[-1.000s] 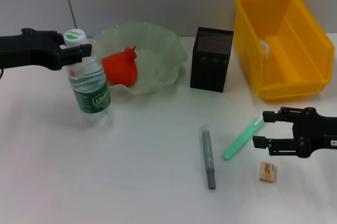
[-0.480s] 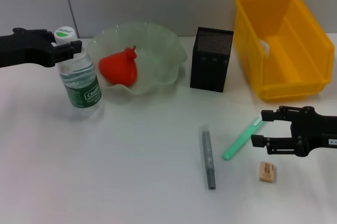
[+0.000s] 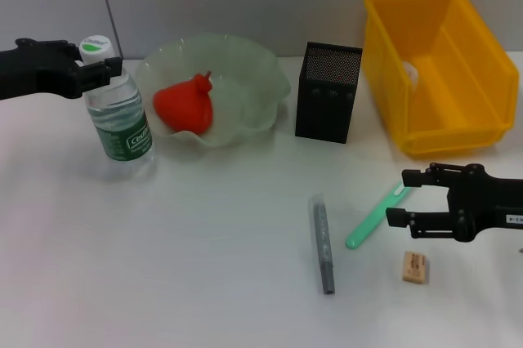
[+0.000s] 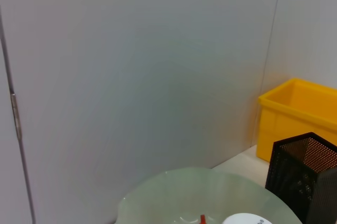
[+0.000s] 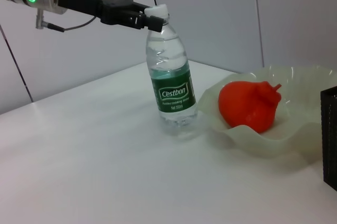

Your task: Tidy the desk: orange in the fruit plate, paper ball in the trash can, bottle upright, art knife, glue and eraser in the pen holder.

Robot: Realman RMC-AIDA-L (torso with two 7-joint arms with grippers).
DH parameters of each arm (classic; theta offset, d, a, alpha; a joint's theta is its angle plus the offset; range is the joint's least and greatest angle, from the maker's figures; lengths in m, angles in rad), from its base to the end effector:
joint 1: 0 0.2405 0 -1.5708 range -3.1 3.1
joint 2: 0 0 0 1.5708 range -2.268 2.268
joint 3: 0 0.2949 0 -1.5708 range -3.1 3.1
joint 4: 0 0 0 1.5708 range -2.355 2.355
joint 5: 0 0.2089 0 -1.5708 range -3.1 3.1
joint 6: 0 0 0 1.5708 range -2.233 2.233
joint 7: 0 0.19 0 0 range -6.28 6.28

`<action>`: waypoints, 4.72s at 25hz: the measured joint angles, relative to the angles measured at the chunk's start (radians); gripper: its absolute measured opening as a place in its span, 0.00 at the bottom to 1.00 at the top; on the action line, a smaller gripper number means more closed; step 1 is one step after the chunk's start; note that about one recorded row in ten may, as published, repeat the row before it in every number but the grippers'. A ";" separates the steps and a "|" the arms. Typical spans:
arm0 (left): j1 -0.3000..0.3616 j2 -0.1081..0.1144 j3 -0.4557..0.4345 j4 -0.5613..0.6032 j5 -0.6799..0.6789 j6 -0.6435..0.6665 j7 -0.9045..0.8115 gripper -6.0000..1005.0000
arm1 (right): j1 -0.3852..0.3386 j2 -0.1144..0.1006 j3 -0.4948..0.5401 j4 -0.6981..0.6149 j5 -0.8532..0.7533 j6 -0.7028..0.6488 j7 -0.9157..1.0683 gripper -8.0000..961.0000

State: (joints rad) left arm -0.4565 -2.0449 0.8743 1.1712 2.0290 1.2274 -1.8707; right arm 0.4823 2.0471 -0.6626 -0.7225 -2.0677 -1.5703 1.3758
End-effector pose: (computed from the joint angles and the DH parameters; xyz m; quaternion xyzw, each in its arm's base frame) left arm -0.2661 0.4339 0.0405 -0.8932 -0.2561 -0.1547 0.3357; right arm 0.3024 0.3557 -0.0361 -0.9449 0.2120 0.1960 0.1542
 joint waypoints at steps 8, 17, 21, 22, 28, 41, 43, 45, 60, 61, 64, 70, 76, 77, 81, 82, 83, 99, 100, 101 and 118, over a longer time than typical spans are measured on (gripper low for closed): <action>-0.001 0.000 0.000 -0.008 0.000 -0.011 0.002 0.44 | 0.001 0.002 0.000 0.000 0.000 0.004 0.000 0.83; -0.003 0.001 0.000 -0.034 0.000 -0.032 0.016 0.44 | 0.005 0.002 0.000 0.002 0.000 0.005 0.000 0.83; -0.003 0.000 0.000 -0.036 0.000 -0.035 0.021 0.44 | 0.006 0.002 -0.001 0.004 0.000 0.007 0.000 0.83; -0.003 -0.001 0.000 -0.036 0.000 -0.039 0.023 0.44 | 0.006 0.002 -0.001 0.004 0.000 0.007 0.000 0.83; -0.002 -0.004 0.000 -0.043 0.000 -0.053 0.025 0.44 | 0.005 0.002 -0.005 0.005 0.000 0.007 -0.001 0.83; -0.004 -0.005 0.001 -0.064 0.000 -0.071 0.029 0.44 | 0.006 0.001 -0.002 0.005 0.000 0.004 -0.002 0.83; -0.003 -0.006 0.001 -0.065 0.001 -0.071 0.030 0.44 | 0.005 0.001 -0.001 0.005 0.000 0.003 -0.002 0.83; -0.003 -0.007 0.001 -0.065 0.001 -0.071 0.030 0.44 | 0.005 0.001 -0.001 0.005 0.000 0.002 -0.002 0.83; -0.006 -0.002 0.000 -0.081 -0.003 -0.068 0.019 0.46 | 0.005 0.001 -0.003 0.005 0.000 -0.001 -0.002 0.82; -0.006 -0.002 0.000 -0.081 -0.004 -0.067 0.018 0.47 | 0.005 0.000 -0.003 0.005 0.000 -0.001 -0.002 0.82; -0.006 -0.001 0.000 -0.081 -0.004 -0.066 0.017 0.48 | 0.005 -0.001 -0.003 0.005 0.000 -0.001 -0.002 0.82; -0.007 -0.001 0.003 -0.081 -0.002 -0.063 0.017 0.50 | 0.005 -0.001 -0.003 0.005 0.000 0.000 -0.002 0.82; -0.007 0.000 0.008 -0.081 -0.001 -0.062 0.021 0.53 | 0.005 -0.001 -0.004 0.005 0.000 0.001 -0.002 0.82; -0.007 0.000 0.008 -0.078 -0.001 -0.062 0.021 0.53 | 0.005 -0.001 -0.004 0.005 0.000 0.001 -0.001 0.82; -0.006 0.000 0.007 -0.076 -0.001 -0.062 0.021 0.76 | 0.005 0.000 -0.002 0.005 0.000 0.000 -0.002 0.82; -0.005 0.000 0.007 -0.074 -0.001 -0.062 0.021 0.77 | 0.005 0.000 -0.002 0.005 0.000 0.000 -0.002 0.82; -0.004 -0.001 0.008 -0.072 0.000 -0.059 0.021 0.78 | 0.005 0.001 -0.001 0.005 0.000 -0.001 -0.002 0.82; 0.056 0.020 -0.149 0.107 -0.271 0.329 0.006 0.84 | 0.008 -0.001 0.000 0.005 0.000 -0.002 -0.001 0.82; 0.056 0.020 -0.149 0.107 -0.271 0.329 0.006 0.84 | 0.010 -0.001 -0.001 0.005 0.000 -0.002 0.000 0.82; 0.065 0.031 -0.150 0.094 -0.317 0.424 0.014 0.84 | 0.012 -0.002 -0.002 0.005 0.000 -0.002 0.000 0.82; 0.072 -0.001 -0.072 -0.438 -0.223 0.600 0.612 0.84 | 0.069 0.002 -0.011 0.009 0.000 -0.019 0.070 0.82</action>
State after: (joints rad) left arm -0.3846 -2.0461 0.8026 0.7330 1.8060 1.8269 -1.2586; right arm 0.5509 2.0488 -0.6740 -0.7136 -2.0678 -1.5893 1.4462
